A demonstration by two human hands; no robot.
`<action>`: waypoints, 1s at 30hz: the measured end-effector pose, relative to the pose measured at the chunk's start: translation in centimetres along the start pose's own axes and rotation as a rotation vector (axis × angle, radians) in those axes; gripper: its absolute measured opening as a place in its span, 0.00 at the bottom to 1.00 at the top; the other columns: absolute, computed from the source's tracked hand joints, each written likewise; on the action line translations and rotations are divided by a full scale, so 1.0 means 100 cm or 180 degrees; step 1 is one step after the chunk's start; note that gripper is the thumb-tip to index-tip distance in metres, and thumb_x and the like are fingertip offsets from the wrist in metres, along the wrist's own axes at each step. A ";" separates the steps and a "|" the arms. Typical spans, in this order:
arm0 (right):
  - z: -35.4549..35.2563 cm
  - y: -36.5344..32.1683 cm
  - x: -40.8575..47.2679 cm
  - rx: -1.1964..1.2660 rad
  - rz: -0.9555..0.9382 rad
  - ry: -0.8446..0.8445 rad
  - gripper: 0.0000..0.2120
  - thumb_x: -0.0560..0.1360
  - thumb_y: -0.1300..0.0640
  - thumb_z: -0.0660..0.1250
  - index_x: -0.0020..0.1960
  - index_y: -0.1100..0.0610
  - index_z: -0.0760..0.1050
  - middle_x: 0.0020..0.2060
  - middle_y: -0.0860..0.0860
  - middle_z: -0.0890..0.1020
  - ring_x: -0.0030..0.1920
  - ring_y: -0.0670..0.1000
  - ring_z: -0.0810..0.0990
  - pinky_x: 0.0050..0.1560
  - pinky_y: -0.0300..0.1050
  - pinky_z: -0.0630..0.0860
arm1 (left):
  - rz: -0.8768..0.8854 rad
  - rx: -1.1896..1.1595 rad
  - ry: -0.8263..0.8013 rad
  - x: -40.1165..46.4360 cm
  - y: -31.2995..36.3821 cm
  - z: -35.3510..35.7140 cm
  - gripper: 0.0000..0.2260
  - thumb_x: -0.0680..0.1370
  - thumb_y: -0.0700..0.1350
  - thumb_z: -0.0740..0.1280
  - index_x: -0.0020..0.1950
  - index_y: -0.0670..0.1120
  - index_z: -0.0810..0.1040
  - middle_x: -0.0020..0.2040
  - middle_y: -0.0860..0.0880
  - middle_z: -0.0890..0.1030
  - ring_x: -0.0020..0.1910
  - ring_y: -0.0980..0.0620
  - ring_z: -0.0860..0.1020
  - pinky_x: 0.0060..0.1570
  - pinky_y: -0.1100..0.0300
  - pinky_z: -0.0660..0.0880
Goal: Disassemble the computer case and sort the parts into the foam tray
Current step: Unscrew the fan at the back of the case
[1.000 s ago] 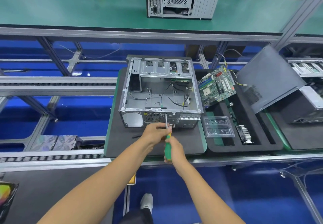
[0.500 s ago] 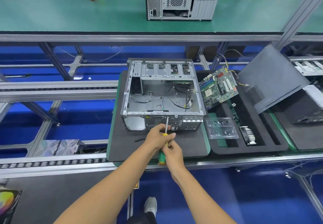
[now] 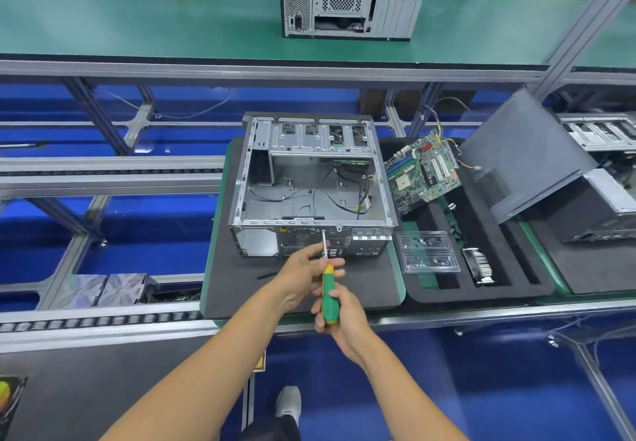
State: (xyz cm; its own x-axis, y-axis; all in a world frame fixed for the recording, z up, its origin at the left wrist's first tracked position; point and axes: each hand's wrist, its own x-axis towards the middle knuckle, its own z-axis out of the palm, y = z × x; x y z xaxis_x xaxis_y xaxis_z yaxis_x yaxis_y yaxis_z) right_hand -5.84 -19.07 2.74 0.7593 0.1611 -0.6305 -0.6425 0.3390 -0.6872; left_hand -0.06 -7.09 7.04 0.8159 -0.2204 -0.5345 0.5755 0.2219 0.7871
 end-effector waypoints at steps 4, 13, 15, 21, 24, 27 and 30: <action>0.008 0.004 0.005 -0.0495 -0.0218 0.0277 0.10 0.79 0.57 0.59 0.53 0.56 0.77 0.36 0.55 0.84 0.29 0.58 0.80 0.30 0.45 0.76 | 0.0161 0.1056 0.0203 0.001 -0.002 0.001 0.21 0.81 0.46 0.70 0.74 0.54 0.70 0.49 0.43 0.81 0.43 0.51 0.78 0.33 0.63 0.74; 0.004 0.001 0.009 -0.0803 -0.0378 0.0577 0.06 0.76 0.59 0.65 0.43 0.57 0.68 0.35 0.55 0.82 0.26 0.49 0.75 0.28 0.44 0.74 | 0.0071 0.1323 0.0364 0.007 -0.001 -0.005 0.26 0.77 0.38 0.75 0.73 0.42 0.72 0.46 0.42 0.86 0.45 0.51 0.83 0.52 0.57 0.78; 0.005 -0.002 0.007 -0.0379 0.0038 0.0330 0.06 0.77 0.56 0.61 0.47 0.59 0.72 0.34 0.56 0.81 0.26 0.52 0.74 0.28 0.43 0.70 | -0.0008 0.1007 0.0358 0.005 -0.001 -0.004 0.21 0.79 0.32 0.71 0.71 0.39 0.74 0.49 0.39 0.85 0.45 0.48 0.82 0.49 0.58 0.78; -0.011 0.002 0.006 0.0052 0.0224 -0.0262 0.18 0.80 0.52 0.54 0.55 0.62 0.77 0.39 0.62 0.82 0.29 0.54 0.76 0.32 0.44 0.74 | -0.0115 0.0091 -0.0014 -0.005 -0.001 -0.007 0.19 0.82 0.27 0.59 0.69 0.42 0.75 0.57 0.36 0.84 0.53 0.42 0.85 0.35 0.59 0.74; -0.009 0.002 0.009 -0.0312 -0.0026 -0.0029 0.15 0.76 0.54 0.59 0.55 0.62 0.77 0.39 0.63 0.84 0.31 0.55 0.80 0.32 0.44 0.77 | -0.0140 -0.0063 -0.0174 -0.005 -0.003 -0.007 0.14 0.84 0.34 0.62 0.68 0.46 0.75 0.61 0.37 0.83 0.61 0.42 0.82 0.44 0.58 0.80; -0.005 0.004 0.013 -0.0626 -0.0178 0.0305 0.10 0.71 0.54 0.64 0.48 0.59 0.76 0.38 0.60 0.85 0.32 0.56 0.83 0.34 0.48 0.81 | 0.0011 0.0892 -0.0021 -0.002 -0.005 -0.006 0.17 0.80 0.46 0.71 0.69 0.51 0.76 0.52 0.44 0.82 0.52 0.53 0.81 0.58 0.59 0.78; -0.002 0.005 0.016 -0.0790 -0.0363 0.0497 0.09 0.68 0.52 0.67 0.43 0.57 0.77 0.37 0.54 0.85 0.34 0.54 0.84 0.39 0.54 0.83 | 0.0231 0.1360 0.0226 0.004 -0.004 -0.006 0.20 0.76 0.47 0.77 0.67 0.52 0.78 0.36 0.52 0.82 0.35 0.63 0.81 0.40 0.71 0.75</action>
State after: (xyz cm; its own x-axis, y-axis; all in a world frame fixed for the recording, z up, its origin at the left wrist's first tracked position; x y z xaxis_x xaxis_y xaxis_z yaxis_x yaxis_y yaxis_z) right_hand -4.98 -18.86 1.36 0.8154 -0.0158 -0.5787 -0.5741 0.1071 -0.8117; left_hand 0.06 -6.66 6.30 0.8637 -0.1496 -0.4812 0.4544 -0.1819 0.8720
